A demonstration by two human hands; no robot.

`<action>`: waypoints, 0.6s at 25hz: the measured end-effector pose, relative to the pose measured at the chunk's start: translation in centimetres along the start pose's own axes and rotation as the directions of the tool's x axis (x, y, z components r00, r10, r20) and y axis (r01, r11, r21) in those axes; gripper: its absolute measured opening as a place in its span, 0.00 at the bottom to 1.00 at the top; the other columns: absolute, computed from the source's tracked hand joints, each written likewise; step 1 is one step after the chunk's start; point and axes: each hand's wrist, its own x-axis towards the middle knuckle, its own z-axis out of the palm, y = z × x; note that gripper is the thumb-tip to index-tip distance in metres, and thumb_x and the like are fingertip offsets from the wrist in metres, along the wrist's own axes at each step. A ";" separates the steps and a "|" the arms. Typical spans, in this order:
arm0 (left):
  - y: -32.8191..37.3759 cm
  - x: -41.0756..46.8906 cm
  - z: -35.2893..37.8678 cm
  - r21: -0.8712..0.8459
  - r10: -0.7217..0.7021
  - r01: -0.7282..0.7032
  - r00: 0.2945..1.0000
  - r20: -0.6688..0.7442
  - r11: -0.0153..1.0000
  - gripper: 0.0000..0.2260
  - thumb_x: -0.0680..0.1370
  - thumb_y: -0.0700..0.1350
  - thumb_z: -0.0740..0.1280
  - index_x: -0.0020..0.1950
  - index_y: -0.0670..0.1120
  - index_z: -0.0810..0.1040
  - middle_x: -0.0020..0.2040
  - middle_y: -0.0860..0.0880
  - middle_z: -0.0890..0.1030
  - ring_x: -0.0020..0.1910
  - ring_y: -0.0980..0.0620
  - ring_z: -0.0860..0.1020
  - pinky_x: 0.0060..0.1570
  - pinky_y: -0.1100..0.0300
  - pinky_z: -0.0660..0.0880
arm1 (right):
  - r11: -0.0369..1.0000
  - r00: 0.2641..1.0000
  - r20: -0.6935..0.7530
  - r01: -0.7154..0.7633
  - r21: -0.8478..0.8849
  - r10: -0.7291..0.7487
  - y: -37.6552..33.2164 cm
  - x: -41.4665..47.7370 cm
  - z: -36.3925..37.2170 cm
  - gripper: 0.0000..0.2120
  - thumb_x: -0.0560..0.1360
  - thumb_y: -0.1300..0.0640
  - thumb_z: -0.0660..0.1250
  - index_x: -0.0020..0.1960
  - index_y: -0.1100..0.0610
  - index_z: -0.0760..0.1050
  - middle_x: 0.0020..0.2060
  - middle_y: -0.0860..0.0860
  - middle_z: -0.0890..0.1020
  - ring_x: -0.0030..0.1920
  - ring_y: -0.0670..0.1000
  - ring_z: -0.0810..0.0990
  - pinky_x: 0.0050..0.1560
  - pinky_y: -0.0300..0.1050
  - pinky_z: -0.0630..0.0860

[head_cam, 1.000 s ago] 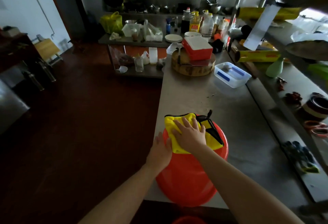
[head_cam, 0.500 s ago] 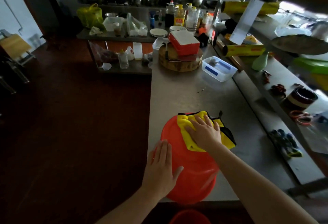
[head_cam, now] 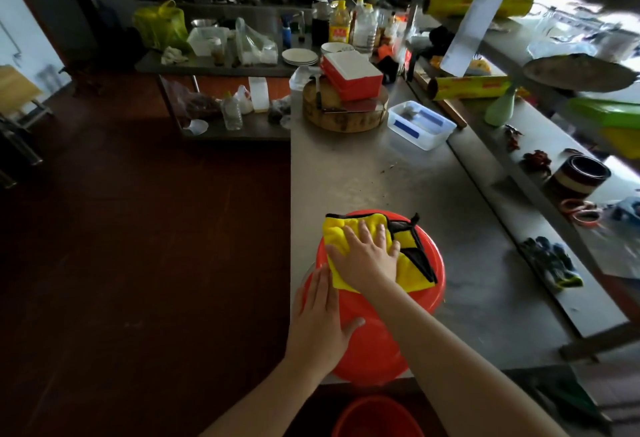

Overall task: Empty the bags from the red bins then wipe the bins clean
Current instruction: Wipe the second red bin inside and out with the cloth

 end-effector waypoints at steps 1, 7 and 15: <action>0.1 -0.1 -0.1 -0.002 -0.008 0.008 1.000 -0.016 1.000 0.45 0.75 0.75 0.39 0.82 0.46 0.38 0.82 0.48 0.39 0.80 0.49 0.40 0.77 0.49 0.41 | 1.000 1.000 0.004 0.016 0.003 -0.016 0.2 -0.1 0.0 0.35 0.78 0.26 0.46 0.80 0.39 0.53 0.82 0.46 0.50 0.81 0.59 0.40 0.76 0.69 0.42; 0.6 -0.1 -0.1 0.015 -0.018 0.019 1.000 -0.022 1.000 0.43 0.77 0.73 0.47 0.82 0.47 0.38 0.81 0.50 0.37 0.81 0.51 0.41 0.76 0.53 0.39 | 0.998 0.998 -0.035 -0.048 -0.041 0.046 7.9 -0.7 -1.6 0.31 0.79 0.28 0.46 0.79 0.38 0.57 0.81 0.44 0.55 0.82 0.54 0.45 0.78 0.64 0.44; 0.9 0.3 -0.2 -0.034 -0.018 0.018 1.000 -0.005 0.999 0.43 0.77 0.72 0.50 0.82 0.48 0.39 0.80 0.52 0.35 0.81 0.53 0.41 0.75 0.56 0.39 | 0.996 0.997 0.012 -0.083 0.021 0.082 4.0 -1.7 -1.3 0.32 0.80 0.33 0.49 0.81 0.44 0.56 0.82 0.51 0.52 0.81 0.63 0.40 0.75 0.71 0.38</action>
